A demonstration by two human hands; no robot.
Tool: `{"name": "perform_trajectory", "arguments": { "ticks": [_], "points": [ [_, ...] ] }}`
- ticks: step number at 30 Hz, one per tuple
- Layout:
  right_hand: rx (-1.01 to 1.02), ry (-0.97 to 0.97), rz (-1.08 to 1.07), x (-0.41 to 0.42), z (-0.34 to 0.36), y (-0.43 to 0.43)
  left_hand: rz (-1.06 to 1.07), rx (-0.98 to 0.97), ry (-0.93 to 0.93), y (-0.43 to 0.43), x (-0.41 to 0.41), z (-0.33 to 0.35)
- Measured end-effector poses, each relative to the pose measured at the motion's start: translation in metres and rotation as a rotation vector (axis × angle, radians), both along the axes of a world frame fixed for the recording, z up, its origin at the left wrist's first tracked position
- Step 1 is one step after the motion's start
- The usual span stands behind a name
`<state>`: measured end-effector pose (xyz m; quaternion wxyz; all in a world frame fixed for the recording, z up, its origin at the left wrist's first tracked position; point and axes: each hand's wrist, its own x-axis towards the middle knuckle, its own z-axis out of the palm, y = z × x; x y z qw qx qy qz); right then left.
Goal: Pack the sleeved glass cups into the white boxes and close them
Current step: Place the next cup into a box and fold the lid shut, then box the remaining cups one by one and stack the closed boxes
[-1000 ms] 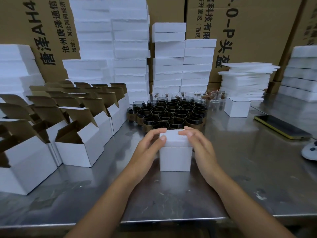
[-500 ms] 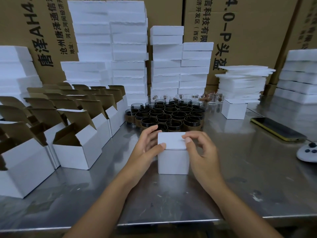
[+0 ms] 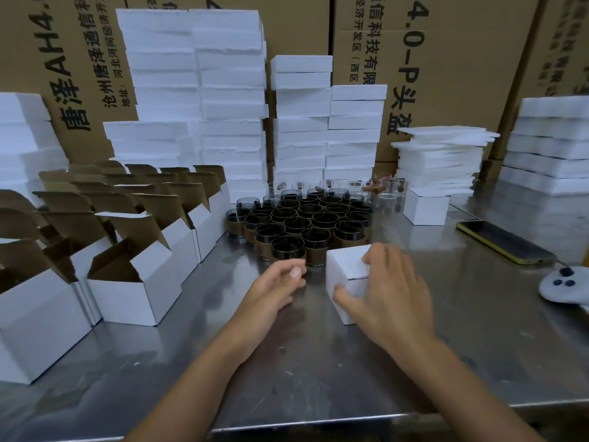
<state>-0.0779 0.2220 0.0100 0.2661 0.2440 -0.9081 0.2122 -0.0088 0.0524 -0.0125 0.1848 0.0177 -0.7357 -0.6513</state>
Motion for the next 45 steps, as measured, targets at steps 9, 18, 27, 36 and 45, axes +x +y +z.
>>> {"name": "perform_trajectory", "arguments": {
  "ticks": [9, 18, 27, 36, 45],
  "points": [
    [0.008, -0.042, -0.201, -0.099, 0.005, 0.038, 0.270, -0.061, 0.055, -0.003, -0.022, -0.001],
    [0.116, -0.046, -0.216, -0.197, 0.000, 0.016, 0.288, -0.091, -0.020, -0.015, -0.034, -0.009],
    [0.277, -0.109, -0.242, -0.262, 0.004, -0.008, 0.296, 0.012, -0.008, -0.017, -0.041, -0.011],
    [0.411, -0.114, -0.424, -0.282, 0.010, -0.022, 0.324, 0.074, 0.010, -0.018, -0.047, -0.016],
    [0.019, -0.164, -0.098, -0.235, 0.025, -0.027, 0.245, 0.000, -0.046, -0.017, -0.038, -0.006]
  ]
}}
